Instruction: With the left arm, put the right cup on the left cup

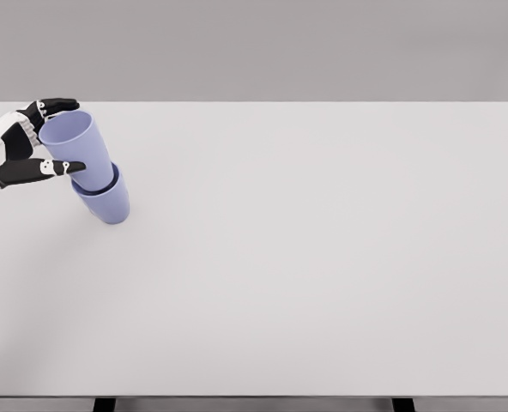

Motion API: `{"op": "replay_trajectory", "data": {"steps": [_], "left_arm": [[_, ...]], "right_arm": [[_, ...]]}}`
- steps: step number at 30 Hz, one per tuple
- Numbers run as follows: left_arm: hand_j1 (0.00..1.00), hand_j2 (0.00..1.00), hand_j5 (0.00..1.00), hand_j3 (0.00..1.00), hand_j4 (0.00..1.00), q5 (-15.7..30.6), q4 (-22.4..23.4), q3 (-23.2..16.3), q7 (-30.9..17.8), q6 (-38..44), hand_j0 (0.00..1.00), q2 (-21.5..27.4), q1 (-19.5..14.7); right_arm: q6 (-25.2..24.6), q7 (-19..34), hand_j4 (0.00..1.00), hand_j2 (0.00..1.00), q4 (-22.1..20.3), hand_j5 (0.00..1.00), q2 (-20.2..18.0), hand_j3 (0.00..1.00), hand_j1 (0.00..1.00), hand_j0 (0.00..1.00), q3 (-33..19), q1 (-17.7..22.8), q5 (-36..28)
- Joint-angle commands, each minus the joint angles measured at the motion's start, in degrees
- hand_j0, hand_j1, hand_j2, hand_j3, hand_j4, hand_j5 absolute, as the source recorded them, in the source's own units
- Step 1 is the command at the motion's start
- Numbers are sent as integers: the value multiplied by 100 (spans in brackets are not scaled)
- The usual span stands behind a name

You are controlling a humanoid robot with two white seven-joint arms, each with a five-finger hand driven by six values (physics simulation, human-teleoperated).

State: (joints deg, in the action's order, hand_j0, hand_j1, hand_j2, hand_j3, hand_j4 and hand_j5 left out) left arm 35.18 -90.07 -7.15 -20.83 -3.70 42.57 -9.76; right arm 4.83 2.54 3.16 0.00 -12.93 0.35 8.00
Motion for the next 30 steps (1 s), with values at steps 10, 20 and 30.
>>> {"op": "replay_trajectory", "data": {"steps": [10, 20, 30], "left_arm": [[91, 91, 91, 91, 91, 16, -2, 4, 0, 1, 91, 15, 9], [91, 91, 91, 91, 91, 16, -20, 4, 0, -7, 91, 15, 9], [99, 99, 99, 99, 99, 42, -125, 30, 0, -16, 99, 58, 9]], "right_arm": [[0, 1, 100, 100, 0, 100, 0, 100, 100, 100, 1, -9, -1], [0, 1, 100, 100, 0, 100, 0, 100, 100, 100, 1, -9, -1], [0, 1, 100, 100, 0, 100, 0, 100, 100, 100, -7, -9, -1]]}}
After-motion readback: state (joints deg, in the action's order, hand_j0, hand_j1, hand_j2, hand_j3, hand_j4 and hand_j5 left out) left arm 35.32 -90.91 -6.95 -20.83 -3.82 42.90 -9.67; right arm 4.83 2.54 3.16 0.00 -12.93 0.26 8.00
